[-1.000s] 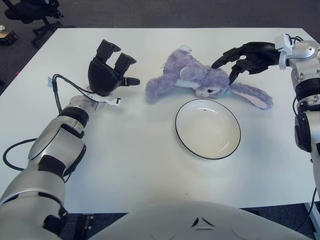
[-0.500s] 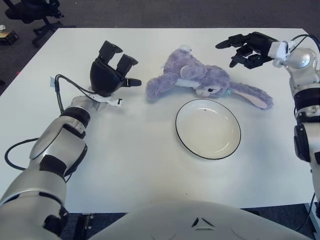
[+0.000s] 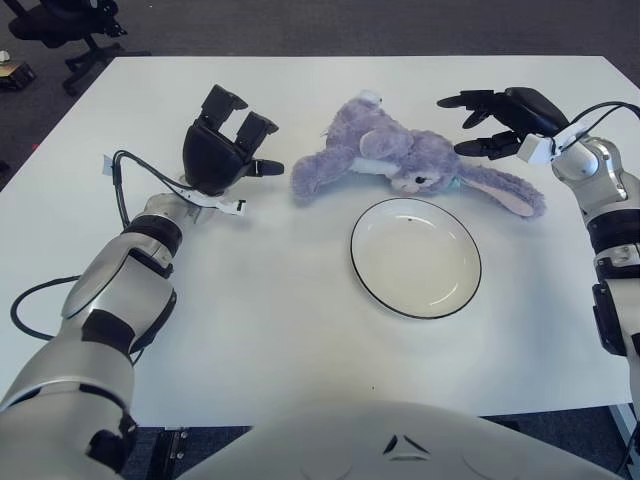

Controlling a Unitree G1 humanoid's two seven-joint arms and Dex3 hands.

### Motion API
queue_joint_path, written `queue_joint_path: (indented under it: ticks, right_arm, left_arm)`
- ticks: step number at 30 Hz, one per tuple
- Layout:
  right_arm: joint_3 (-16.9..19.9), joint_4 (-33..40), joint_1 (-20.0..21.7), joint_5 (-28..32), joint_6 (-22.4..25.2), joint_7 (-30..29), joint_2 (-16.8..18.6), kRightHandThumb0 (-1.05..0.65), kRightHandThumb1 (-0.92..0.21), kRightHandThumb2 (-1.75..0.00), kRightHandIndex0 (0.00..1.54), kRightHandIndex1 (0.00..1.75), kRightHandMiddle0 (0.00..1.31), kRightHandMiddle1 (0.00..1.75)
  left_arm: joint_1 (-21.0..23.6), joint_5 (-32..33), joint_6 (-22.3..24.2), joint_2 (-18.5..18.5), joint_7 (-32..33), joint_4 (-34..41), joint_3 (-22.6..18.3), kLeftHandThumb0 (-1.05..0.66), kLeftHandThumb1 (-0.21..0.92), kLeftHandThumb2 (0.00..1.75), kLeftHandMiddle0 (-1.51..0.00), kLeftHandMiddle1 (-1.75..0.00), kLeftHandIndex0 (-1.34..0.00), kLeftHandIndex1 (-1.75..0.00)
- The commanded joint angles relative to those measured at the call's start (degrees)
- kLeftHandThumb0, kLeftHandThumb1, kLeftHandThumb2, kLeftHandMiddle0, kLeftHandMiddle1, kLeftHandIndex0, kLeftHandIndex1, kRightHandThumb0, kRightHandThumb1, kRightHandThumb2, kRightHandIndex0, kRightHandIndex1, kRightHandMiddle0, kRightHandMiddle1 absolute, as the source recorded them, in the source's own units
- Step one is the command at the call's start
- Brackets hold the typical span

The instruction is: Put the doll into the plate.

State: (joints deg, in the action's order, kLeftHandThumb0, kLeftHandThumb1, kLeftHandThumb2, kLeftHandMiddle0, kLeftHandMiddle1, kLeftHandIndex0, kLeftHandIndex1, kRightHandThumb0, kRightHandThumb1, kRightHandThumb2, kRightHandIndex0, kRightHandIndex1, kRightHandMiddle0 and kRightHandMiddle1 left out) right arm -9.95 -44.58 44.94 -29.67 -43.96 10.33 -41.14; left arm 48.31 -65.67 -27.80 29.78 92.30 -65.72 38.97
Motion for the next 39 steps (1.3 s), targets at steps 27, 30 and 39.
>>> queue_joint_path:
  ticks: [27, 30, 39]
  right_arm:
    - [-1.95, 0.54, 0.68, 0.17, -0.1, 1.77, -1.17, -0.56, -0.92, -0.42, 0.78, 0.39, 0.62, 0.07]
    - [-1.98, 0.55, 0.67, 0.22, -0.09, 1.83, -1.16, -0.56, -0.92, -0.42, 0.78, 0.39, 0.62, 0.07]
    - [-2.22, -0.03, 0.76, 0.89, -0.38, 3.15, -0.86, -0.55, -0.92, -0.42, 0.79, 0.37, 0.62, 0.07]
  left_arm:
    - [4.99, -0.77, -0.68, -1.14, 0.2, 0.51, 2.44, -0.37, 0.92, 0.11, -0.35, -0.26, -0.38, -0.55]
    - [5.05, -0.68, -0.81, -1.13, 0.2, 0.53, 2.59, -0.37, 0.92, 0.09, -0.37, -0.22, -0.39, -0.47]
    - [4.62, 1.49, -9.28, -0.91, -3.62, 1.29, 2.99, -0.54, 0.92, 0.06, -0.36, -0.12, -0.31, -0.33]
